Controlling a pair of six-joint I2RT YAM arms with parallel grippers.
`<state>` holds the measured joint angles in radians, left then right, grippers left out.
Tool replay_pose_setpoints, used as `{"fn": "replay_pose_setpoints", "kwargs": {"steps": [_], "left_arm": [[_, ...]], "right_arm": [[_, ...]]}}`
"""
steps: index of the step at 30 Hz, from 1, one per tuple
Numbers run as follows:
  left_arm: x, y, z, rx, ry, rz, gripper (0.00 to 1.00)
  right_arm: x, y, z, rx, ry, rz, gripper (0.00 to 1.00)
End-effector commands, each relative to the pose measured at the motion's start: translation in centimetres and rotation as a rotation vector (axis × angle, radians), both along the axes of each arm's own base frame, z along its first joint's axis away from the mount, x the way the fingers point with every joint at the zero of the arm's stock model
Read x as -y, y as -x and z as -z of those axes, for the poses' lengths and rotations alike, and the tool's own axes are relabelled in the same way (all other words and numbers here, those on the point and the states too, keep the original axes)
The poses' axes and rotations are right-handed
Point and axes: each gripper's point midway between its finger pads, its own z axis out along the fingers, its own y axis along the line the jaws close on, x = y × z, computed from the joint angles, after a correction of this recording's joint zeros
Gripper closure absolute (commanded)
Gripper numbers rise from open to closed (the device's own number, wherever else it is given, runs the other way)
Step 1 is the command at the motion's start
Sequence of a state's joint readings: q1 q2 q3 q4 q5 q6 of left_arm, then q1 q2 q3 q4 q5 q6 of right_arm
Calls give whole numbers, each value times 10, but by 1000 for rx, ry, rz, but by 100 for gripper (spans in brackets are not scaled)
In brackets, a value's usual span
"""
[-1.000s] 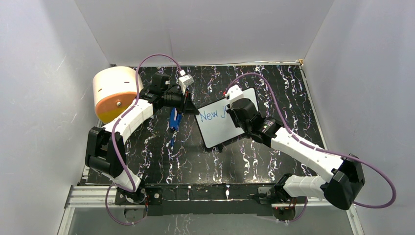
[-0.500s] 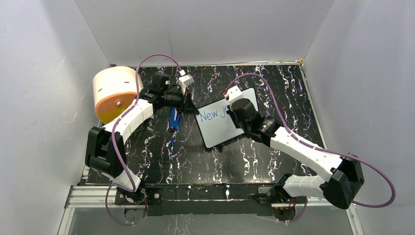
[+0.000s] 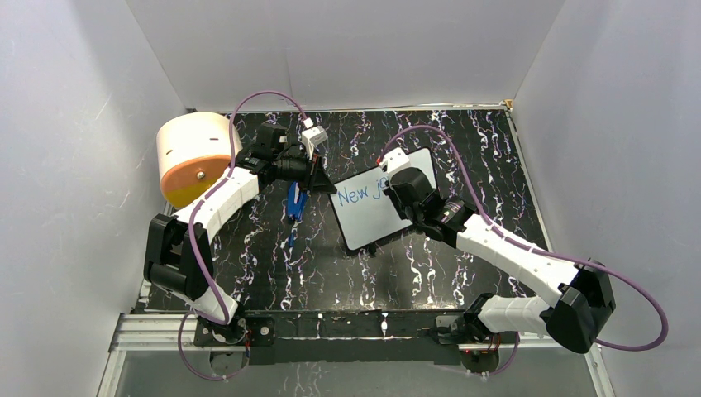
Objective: Write a sentence on the whiteboard
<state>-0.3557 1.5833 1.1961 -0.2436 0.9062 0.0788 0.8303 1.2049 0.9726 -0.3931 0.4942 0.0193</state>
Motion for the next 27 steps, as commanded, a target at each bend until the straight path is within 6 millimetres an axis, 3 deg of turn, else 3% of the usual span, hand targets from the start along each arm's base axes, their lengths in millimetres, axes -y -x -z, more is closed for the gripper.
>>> {"fn": "replay_pose_setpoints", "kwargs": {"steps": [1,13,21,27], "left_arm": [[-2,3,11,-13,-46,13,100],[-2,3,12,-12,-47,13,100],[-2,3,12,-13,-46,14,100],[-2,4,12,-15,-46,15,100]], "right_arm": [[2,-8,-27,72,-51,28,100],[-2,-21,-48,144,-93,49,100],[-3,-27,-53,163,-83,41,100],[-5,-26,-46,133,-72,29,100]]}}
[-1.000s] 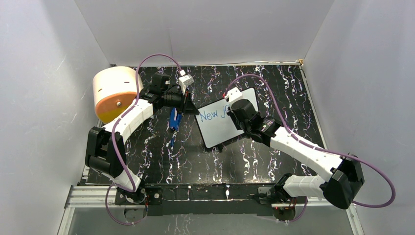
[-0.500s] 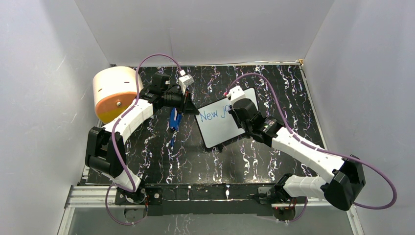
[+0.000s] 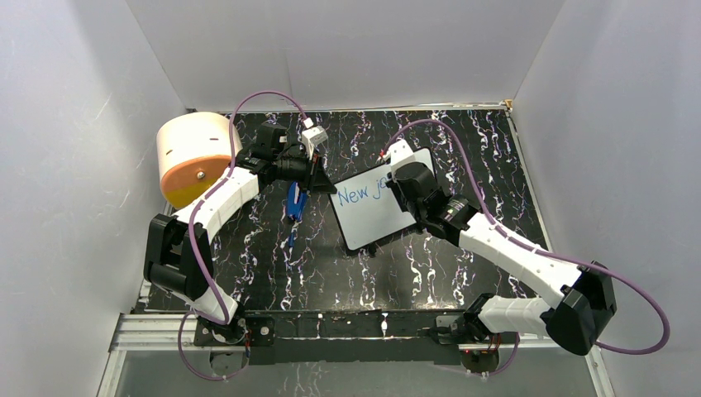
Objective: Write a sentence on the whiteboard
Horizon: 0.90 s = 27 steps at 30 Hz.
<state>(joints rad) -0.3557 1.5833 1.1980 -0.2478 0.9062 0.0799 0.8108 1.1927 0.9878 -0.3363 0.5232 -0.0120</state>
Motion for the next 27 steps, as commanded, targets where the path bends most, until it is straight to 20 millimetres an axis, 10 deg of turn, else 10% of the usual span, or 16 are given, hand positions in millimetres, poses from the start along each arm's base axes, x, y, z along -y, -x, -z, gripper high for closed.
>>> {"fn": "replay_pose_setpoints", "kwargs": {"steps": [1,27], "left_arm": [[-2,4,12,-13,-45,15,100],[-2,3,10,-9,-43,14,100]], "right_arm": [[-8,-11,-24,51,-46,2,100],[-9,16,19,-145,-5,-56,100]]}}
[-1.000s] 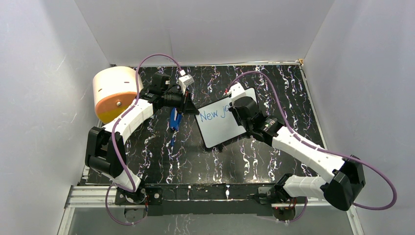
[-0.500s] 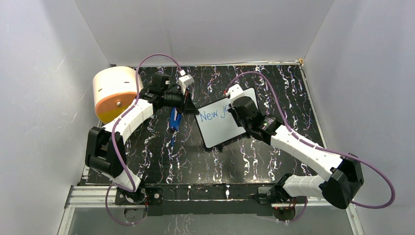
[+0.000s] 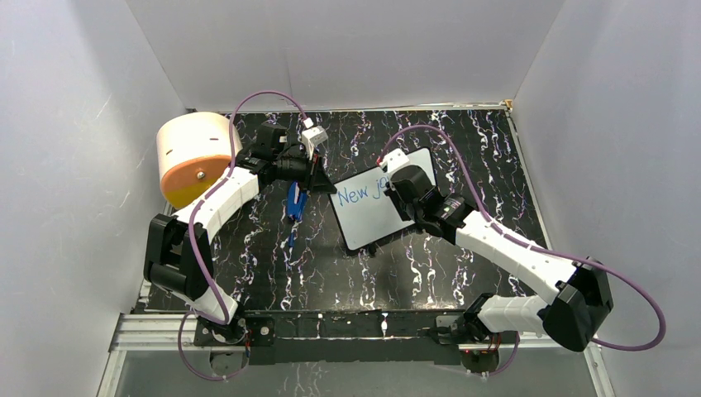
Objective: Write a sentence on the whiteboard
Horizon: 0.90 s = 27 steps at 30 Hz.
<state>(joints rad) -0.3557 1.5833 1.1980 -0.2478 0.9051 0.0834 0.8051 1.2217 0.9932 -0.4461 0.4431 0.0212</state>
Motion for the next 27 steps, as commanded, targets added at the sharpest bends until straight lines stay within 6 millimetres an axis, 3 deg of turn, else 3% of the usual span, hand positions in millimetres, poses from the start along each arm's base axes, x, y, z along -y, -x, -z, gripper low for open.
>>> {"fn": "replay_pose_setpoints", "kwargs": {"steps": [1,14,27], "left_arm": [[-2,4,10,-13,-43,13,100],[-2,3,11,-13,-45,11,100],[-3,3,10,-9,-51,7,100]], "right_arm": [[-9,0,-7,-18,-37,-17,100],[-15,10,-5,-62,-57,-57,100],[6,-4,-38,83,-57,29,100]]}}
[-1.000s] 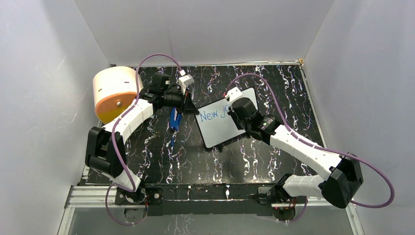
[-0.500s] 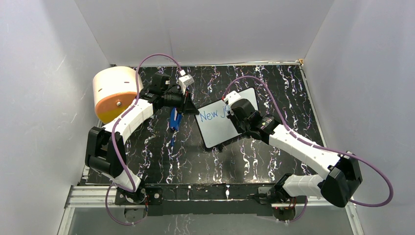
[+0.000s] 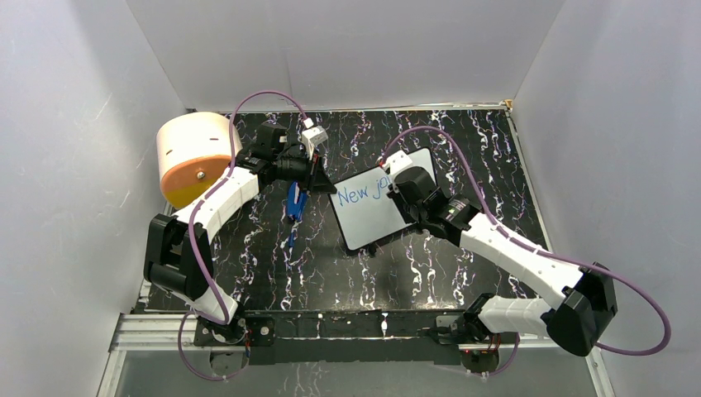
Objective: Write a sentence on the whiteboard
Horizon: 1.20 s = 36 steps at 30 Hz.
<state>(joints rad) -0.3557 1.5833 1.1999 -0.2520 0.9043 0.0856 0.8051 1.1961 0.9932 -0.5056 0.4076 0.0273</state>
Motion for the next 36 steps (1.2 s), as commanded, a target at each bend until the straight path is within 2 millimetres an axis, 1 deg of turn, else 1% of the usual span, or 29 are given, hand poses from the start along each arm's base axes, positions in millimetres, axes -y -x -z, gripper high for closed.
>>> {"fn": "replay_pose_setpoints", "kwargs": {"steps": [1,5,15,25,29,36], "left_arm": [[-3,3,11,-11,-50,7,100],[-3,3,11,-11,-50,7,100],[-3,3,11,-12,-52,6,100],[-3,3,11,-10,-49,8,100],[-3,3,10,-10,-49,9,100],[-3,3,10,-12,-47,11,100]], "right_arm": [[3,-18,-42,135,-62,59,100],[8,-23,-46,158,-65,79,100],[11,-34,-50,193,-82,106,100],[7,-40,-53,207,-104,107,100],[4,-42,-50,195,-100,100,100],[3,-46,-50,200,-86,85,100]]}}
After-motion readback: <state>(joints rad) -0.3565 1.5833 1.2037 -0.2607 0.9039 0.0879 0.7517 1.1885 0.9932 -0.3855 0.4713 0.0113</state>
